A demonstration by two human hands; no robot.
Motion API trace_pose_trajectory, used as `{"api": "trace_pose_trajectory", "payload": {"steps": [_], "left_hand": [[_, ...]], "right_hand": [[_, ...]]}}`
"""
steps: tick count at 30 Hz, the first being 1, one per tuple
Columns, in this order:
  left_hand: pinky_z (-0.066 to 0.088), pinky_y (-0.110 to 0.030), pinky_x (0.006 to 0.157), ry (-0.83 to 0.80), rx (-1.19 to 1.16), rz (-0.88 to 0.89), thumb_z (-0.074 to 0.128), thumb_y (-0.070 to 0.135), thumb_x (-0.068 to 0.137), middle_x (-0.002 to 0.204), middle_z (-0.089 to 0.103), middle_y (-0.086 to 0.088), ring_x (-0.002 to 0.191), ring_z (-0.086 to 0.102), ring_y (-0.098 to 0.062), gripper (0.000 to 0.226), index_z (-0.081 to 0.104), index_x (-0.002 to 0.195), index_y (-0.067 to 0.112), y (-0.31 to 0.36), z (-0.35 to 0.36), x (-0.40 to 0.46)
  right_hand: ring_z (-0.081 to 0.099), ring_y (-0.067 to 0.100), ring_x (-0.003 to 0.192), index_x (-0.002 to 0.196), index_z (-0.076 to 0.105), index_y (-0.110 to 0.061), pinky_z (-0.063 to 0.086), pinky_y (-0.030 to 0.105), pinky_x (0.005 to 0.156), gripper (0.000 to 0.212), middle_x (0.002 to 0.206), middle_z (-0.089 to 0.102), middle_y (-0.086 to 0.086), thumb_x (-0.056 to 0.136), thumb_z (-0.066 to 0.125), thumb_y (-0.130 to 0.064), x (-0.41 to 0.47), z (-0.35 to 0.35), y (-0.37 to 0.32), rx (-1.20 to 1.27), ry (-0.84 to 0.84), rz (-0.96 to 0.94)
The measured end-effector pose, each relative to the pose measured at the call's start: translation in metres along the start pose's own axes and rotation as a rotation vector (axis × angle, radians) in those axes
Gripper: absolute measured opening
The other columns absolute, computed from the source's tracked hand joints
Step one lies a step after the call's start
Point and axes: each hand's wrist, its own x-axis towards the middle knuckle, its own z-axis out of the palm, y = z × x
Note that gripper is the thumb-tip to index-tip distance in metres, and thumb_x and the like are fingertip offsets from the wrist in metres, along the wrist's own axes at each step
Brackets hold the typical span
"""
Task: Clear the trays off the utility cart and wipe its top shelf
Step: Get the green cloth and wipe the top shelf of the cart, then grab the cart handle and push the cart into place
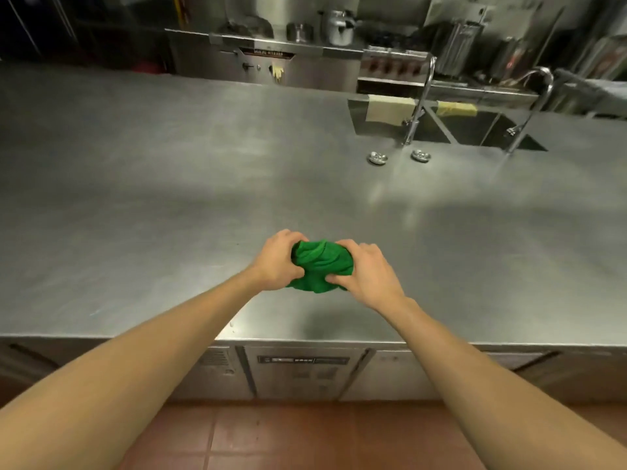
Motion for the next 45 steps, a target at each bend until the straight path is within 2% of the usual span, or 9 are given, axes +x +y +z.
{"api": "trace_pose_trajectory", "payload": {"steps": [6,9,12,15,21,28,31,36,45], "left_hand": [[0.039,-0.027,0.089,-0.08,0.091,-0.004,0.064,-0.001,0.067,0.119,0.054,-0.009,0.111,0.05,-0.028,0.055,0.059,0.12,0.013,-0.053,0.055,0.083],[0.04,-0.04,0.101,-0.23,0.312,0.053,0.067,0.022,0.074,0.138,0.044,-0.004,0.125,0.038,-0.029,0.065,0.046,0.136,0.019,-0.078,0.081,0.106],[0.038,-0.04,0.103,-0.346,0.356,0.09,0.067,0.044,0.081,0.142,0.042,-0.001,0.127,0.035,-0.024,0.072,0.038,0.143,0.024,-0.098,0.1,0.115],[0.041,-0.035,0.099,-0.354,0.337,0.129,0.068,0.032,0.084,0.135,0.047,-0.001,0.121,0.039,-0.023,0.065,0.039,0.142,0.023,-0.107,0.112,0.122],[0.045,-0.035,0.082,-0.385,0.406,0.119,0.071,0.028,0.08,0.127,0.048,-0.002,0.116,0.043,-0.022,0.059,0.043,0.131,0.021,-0.102,0.11,0.14],[0.044,-0.033,0.093,-0.419,0.26,-0.02,0.067,0.031,0.084,0.13,0.052,-0.006,0.114,0.051,-0.023,0.056,0.044,0.133,0.018,-0.086,0.09,0.135],[0.046,-0.03,0.089,-0.288,0.104,-0.132,0.067,0.032,0.087,0.132,0.054,-0.007,0.108,0.058,-0.022,0.055,0.045,0.135,0.015,-0.065,0.057,0.124],[0.051,-0.033,0.082,0.149,-0.19,-0.306,0.064,0.034,0.089,0.12,0.061,-0.006,0.095,0.061,-0.02,0.041,0.055,0.124,0.015,-0.017,-0.023,0.071],[0.058,-0.036,0.068,0.855,-0.327,-0.605,0.064,0.035,0.089,0.102,0.066,-0.007,0.086,0.066,-0.017,0.033,0.062,0.113,0.013,0.01,-0.153,-0.2]], "right_hand": [[0.044,0.03,0.122,0.138,0.047,-0.025,0.044,0.043,0.096,0.067,0.121,0.058,0.01,0.08,0.074,-0.046,0.062,0.062,0.056,-0.068,-0.119,0.106],[0.037,0.028,0.131,0.146,0.036,-0.027,0.038,0.047,0.104,0.075,0.137,0.05,0.007,0.083,0.067,-0.053,0.081,0.085,0.079,-0.12,-0.316,0.128],[0.036,0.029,0.131,0.148,0.036,-0.026,0.038,0.047,0.105,0.071,0.139,0.046,0.008,0.088,0.061,-0.053,0.086,0.105,0.093,-0.099,-0.403,0.125],[0.039,0.029,0.126,0.144,0.039,-0.025,0.042,0.046,0.101,0.064,0.134,0.047,0.008,0.088,0.065,-0.041,0.092,0.118,0.095,-0.142,-0.383,0.128],[0.039,0.028,0.124,0.139,0.04,-0.023,0.047,0.044,0.095,0.063,0.131,0.047,0.007,0.086,0.069,-0.039,0.105,0.117,0.091,-0.204,-0.433,0.131],[0.041,0.03,0.129,0.143,0.04,-0.018,0.041,0.043,0.105,0.06,0.137,0.048,0.012,0.092,0.06,-0.043,0.109,0.085,0.07,-0.102,-0.523,0.187],[0.049,0.029,0.127,0.141,0.045,-0.017,0.042,0.037,0.102,0.057,0.138,0.054,0.012,0.093,0.06,-0.042,0.116,0.051,0.052,0.025,-0.49,0.198],[0.057,0.026,0.118,0.131,0.058,-0.014,0.044,0.033,0.096,0.047,0.126,0.064,0.008,0.093,0.061,-0.041,0.13,-0.008,-0.017,0.328,-0.36,0.099],[0.065,0.02,0.1,0.11,0.069,-0.017,0.054,0.046,0.091,0.034,0.102,0.07,0.003,0.084,0.071,-0.04,0.046,-0.006,-0.257,0.635,-0.511,-0.357]]}}
